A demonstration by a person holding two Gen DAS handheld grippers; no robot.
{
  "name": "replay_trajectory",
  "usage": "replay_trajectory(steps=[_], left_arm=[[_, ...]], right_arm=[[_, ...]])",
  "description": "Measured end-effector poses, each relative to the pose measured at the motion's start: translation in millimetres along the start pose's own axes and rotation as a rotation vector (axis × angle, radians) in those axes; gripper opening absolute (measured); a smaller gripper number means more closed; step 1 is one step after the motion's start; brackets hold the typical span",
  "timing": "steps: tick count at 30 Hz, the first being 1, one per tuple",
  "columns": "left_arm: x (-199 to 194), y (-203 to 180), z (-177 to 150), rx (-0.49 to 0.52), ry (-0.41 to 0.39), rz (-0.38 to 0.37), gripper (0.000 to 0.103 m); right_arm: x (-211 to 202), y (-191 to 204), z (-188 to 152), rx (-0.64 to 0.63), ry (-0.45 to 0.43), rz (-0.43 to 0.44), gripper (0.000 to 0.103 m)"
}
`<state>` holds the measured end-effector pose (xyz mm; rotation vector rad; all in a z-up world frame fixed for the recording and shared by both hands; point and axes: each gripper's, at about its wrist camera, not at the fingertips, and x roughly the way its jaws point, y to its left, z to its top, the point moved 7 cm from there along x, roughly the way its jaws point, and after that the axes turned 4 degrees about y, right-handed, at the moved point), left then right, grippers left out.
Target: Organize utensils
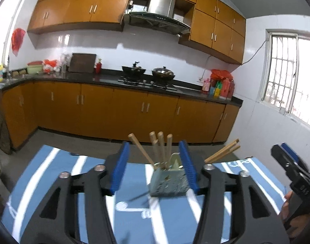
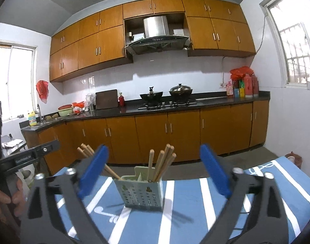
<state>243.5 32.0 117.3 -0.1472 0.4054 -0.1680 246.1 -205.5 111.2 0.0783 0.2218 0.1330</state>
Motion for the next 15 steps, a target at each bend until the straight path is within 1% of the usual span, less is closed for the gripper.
replay_trajectory(steps=[1,3,5,7,10,15], left_arm=[[-8,2,-3,0.016,-0.010,0.016,0.066],[-22,3,-9,0.042,-0.033,0.047,0.086],[-38,4,-16,0.070,-0.058,0.078,0.096],[-51,4,-22,0.097,-0.072,0.098,0.100],[-66,2,-35,0.126,-0.081,0.130,0.101],[-84,4,-67,0.137,-0.059,0.166,0.101]], right_arm=[[-6,1,-3,-0.011,-0.005,-0.015,0.099],[-17,2,-9,-0.046,-0.007,-0.055,0.099],[-28,4,-16,-0.086,-0.004,-0.109,0.099],[-39,5,-22,-0.111,0.001,-0.150,0.099],[-53,7,-31,-0.137,0.010,-0.189,0.099],[-75,12,-51,-0.131,0.027,-0.155,0.099]])
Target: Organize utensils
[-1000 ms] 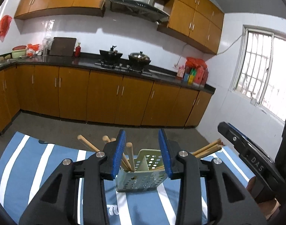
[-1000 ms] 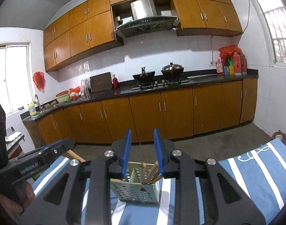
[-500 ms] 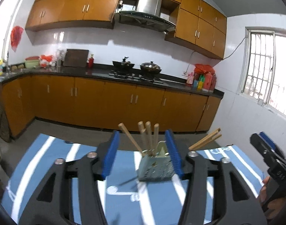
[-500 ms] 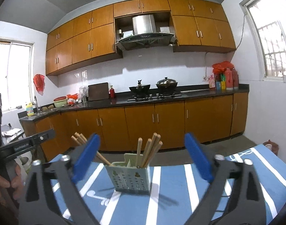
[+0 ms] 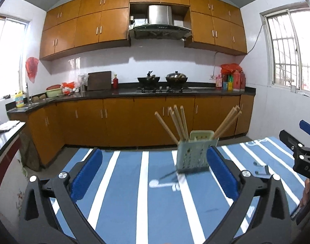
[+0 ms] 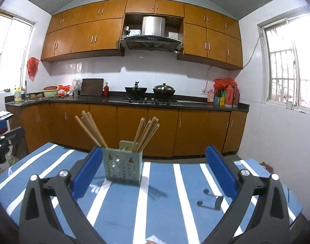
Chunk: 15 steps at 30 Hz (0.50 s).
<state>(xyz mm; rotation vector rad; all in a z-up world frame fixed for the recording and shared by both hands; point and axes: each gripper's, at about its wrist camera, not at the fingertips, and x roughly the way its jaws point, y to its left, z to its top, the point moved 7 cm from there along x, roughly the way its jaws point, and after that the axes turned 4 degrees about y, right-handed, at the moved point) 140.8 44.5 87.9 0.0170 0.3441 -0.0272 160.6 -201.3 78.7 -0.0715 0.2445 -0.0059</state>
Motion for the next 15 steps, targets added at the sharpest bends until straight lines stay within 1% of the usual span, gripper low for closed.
replay_trajectory(steps=[2,5,10,13,15], left_arm=[[-5,0,-12,-0.016,0.015,-0.002,0.101],[-10,2,-31,-0.057,0.040,-0.004,0.101],[-18,6,-56,-0.107,0.055,0.006,0.101],[-26,2,-68,-0.104,0.038,0.021,0.101],[-31,-3,-75,-0.080,0.033,0.037,0.101]], right_arm=[[-6,3,-6,-0.005,0.007,0.010,0.099],[-18,8,-24,-0.023,0.018,0.012,0.099],[-33,9,-46,0.004,0.039,0.046,0.099],[-36,10,-62,0.019,0.066,0.065,0.099],[-38,12,-71,0.017,0.086,0.070,0.099]])
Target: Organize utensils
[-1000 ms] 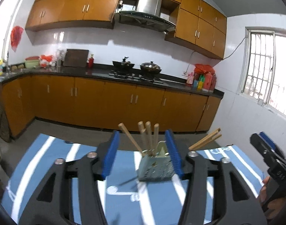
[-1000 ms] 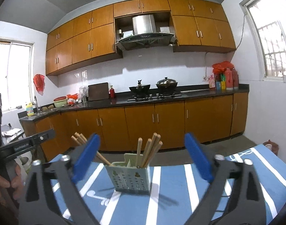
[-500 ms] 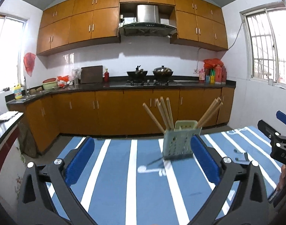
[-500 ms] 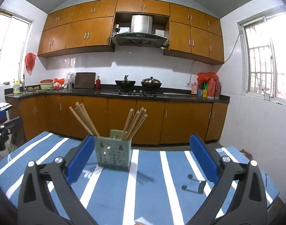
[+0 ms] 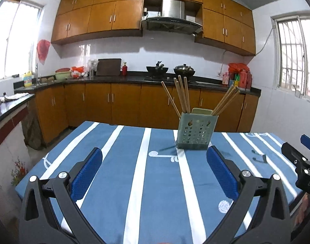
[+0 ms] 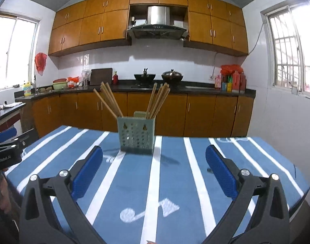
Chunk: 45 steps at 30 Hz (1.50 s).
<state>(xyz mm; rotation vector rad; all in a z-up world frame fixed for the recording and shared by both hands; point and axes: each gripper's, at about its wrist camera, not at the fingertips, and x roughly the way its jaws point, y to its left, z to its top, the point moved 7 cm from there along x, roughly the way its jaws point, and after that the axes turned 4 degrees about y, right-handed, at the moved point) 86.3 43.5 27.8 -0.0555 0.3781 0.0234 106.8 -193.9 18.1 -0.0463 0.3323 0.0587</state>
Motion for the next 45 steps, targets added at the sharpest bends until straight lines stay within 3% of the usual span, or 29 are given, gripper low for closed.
replay_trajectory(steps=[17,45], left_arm=[[0,-20,-55,0.056,0.075,0.002,0.101],[1,-22,-72,0.045,0.102,-0.006,0.101]], right_arm=[[3,4,-63,0.001,0.111,-0.003,0.099],[2,2,-77,0.030,0.124,-0.004,0.099]])
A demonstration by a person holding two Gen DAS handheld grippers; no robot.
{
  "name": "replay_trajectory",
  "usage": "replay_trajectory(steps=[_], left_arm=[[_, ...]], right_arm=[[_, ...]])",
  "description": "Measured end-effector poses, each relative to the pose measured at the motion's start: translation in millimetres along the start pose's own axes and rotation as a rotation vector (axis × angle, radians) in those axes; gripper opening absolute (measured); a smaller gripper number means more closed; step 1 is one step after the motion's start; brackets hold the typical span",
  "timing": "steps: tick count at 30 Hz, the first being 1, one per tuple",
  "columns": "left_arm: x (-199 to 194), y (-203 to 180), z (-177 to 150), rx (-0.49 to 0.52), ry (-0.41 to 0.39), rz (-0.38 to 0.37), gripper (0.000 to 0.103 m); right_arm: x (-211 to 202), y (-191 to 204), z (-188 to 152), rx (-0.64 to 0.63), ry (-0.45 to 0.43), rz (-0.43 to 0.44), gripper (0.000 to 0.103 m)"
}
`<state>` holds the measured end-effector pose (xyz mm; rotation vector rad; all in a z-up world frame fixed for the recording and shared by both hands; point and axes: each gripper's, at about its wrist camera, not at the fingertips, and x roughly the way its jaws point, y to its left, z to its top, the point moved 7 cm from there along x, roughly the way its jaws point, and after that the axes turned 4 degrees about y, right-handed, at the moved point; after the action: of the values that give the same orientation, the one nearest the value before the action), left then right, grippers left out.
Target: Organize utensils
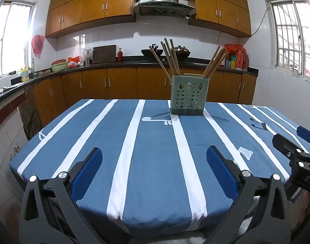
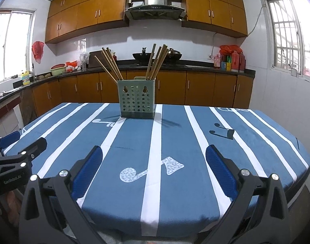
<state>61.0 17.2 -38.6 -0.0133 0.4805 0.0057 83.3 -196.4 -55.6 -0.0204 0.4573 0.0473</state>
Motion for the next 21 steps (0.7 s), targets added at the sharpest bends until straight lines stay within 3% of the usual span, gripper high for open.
replay_trajectory(steps=[21], left_arm=[[-0.5,-5.2,-2.2,0.016,-0.001,0.000,0.101]], right_arm=[[3.3,-3.8,-4.3,0.012,0.010,0.000,0.099]])
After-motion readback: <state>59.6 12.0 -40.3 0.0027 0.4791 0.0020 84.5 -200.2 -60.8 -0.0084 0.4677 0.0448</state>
